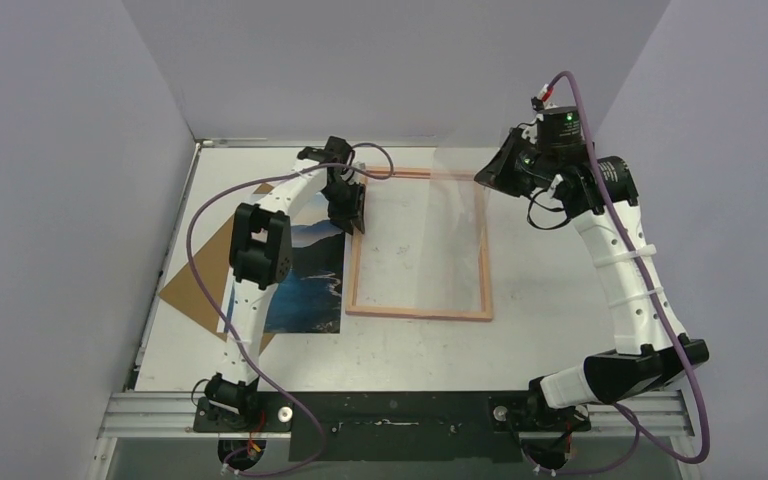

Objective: Put the photo into the frame

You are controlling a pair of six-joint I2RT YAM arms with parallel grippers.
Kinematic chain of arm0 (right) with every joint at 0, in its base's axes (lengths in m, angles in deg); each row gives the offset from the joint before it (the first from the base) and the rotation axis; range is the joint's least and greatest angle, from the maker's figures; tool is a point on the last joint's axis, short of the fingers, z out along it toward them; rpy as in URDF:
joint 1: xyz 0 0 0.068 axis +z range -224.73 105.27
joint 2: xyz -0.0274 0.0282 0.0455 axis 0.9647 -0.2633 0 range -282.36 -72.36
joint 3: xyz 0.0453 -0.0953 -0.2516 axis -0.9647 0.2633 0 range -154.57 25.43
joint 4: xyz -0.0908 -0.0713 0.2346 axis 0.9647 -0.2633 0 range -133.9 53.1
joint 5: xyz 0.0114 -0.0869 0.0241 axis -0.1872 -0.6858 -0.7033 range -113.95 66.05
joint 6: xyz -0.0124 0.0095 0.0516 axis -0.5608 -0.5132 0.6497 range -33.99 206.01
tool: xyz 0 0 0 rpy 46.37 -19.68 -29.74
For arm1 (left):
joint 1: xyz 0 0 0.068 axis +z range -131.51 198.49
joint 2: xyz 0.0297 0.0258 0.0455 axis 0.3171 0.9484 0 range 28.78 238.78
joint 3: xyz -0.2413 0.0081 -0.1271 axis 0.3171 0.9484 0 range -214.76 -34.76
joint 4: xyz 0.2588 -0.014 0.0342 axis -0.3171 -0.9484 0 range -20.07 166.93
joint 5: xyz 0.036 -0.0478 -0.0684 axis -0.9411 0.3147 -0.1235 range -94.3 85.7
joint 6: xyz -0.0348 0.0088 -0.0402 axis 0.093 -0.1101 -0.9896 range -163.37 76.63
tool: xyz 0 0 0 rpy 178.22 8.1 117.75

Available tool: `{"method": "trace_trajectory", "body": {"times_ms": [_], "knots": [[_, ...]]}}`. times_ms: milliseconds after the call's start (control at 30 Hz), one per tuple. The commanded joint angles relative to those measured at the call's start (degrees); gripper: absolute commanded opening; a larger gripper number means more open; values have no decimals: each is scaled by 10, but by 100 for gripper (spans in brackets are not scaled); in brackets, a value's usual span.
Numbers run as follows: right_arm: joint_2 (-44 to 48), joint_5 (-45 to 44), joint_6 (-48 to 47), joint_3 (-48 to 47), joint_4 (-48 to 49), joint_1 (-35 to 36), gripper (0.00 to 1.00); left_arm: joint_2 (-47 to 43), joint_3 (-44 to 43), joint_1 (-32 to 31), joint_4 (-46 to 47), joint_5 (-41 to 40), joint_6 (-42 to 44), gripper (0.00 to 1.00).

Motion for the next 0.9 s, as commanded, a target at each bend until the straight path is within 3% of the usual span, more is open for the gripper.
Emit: {"method": "trace_trajectory", "body": {"times_ms": [0,233,467,867], "knots": [[3,36,22,-1,60,-4,0,-51,-40,20,-2,116,1,36],[-30,97,71,-13,118,-3,0,-104,-36,65,21,147,-38,48],[-75,150,143,7,193,5,0,-156,23,126,42,37,-63,60],[-193,167,212,-59,269,72,0,-187,114,183,80,27,-72,62]]}}
